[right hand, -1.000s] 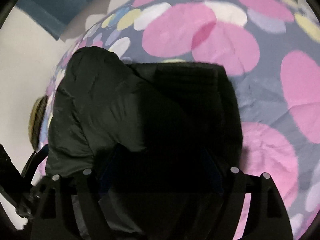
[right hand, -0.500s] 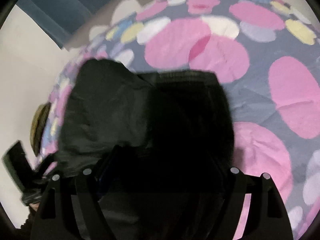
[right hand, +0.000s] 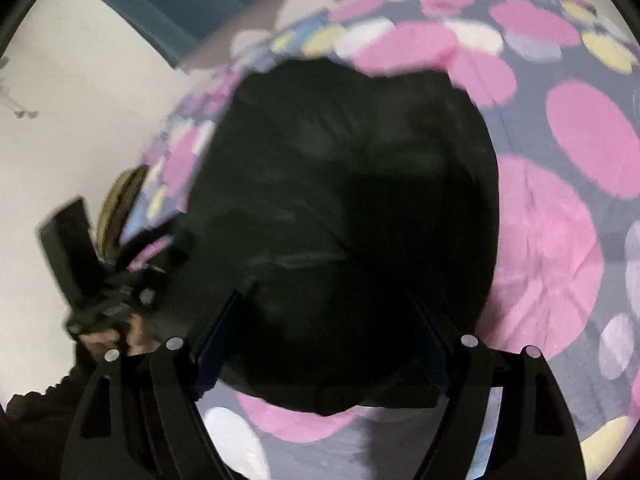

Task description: Fold large clothes

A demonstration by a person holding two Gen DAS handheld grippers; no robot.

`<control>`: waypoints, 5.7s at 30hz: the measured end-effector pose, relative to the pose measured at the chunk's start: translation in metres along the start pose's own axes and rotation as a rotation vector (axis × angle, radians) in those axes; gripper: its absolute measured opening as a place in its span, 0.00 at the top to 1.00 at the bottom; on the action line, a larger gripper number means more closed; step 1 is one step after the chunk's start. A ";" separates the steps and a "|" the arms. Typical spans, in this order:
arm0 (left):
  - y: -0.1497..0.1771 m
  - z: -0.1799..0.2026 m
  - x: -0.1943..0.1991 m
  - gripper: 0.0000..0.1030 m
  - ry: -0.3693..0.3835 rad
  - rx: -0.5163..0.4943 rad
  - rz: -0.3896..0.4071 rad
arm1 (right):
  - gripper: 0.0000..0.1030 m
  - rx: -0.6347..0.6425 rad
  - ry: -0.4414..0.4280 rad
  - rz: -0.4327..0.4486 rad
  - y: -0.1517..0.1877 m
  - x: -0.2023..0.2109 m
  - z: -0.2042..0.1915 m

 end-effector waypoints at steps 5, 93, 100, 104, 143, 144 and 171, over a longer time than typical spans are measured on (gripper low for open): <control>0.004 0.004 -0.008 0.25 -0.030 -0.042 0.000 | 0.24 -0.016 -0.009 0.010 0.014 -0.022 0.011; 0.015 -0.047 -0.029 0.02 0.225 0.228 0.016 | 0.12 -0.108 -0.053 0.161 -0.040 -0.034 0.037; 0.014 -0.061 -0.026 0.02 0.216 0.227 0.045 | 0.12 -0.109 -0.049 0.150 -0.043 -0.035 0.038; 0.017 -0.057 -0.038 0.02 0.278 0.272 0.007 | 0.10 -0.143 -0.108 0.095 -0.043 -0.042 0.044; 0.043 -0.140 -0.003 0.02 0.192 0.374 0.001 | 0.23 -0.002 -0.169 0.112 -0.071 -0.115 -0.071; 0.044 -0.144 -0.002 0.02 0.187 0.377 0.000 | 0.23 0.000 -0.173 0.108 -0.073 -0.119 -0.075; 0.046 -0.194 0.016 0.02 0.124 0.388 -0.022 | 0.22 -0.019 -0.271 0.053 -0.080 -0.180 -0.125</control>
Point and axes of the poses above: each gripper's, at about its wrist camera, not at the fingertips, and x roughly against the way its jaws point, z to its right, y to its underside, the point moved 8 cm from there along -x, roughly the way its jaws point, and after that the axes turned 11 degrees about -x, right-handed, at the moved point
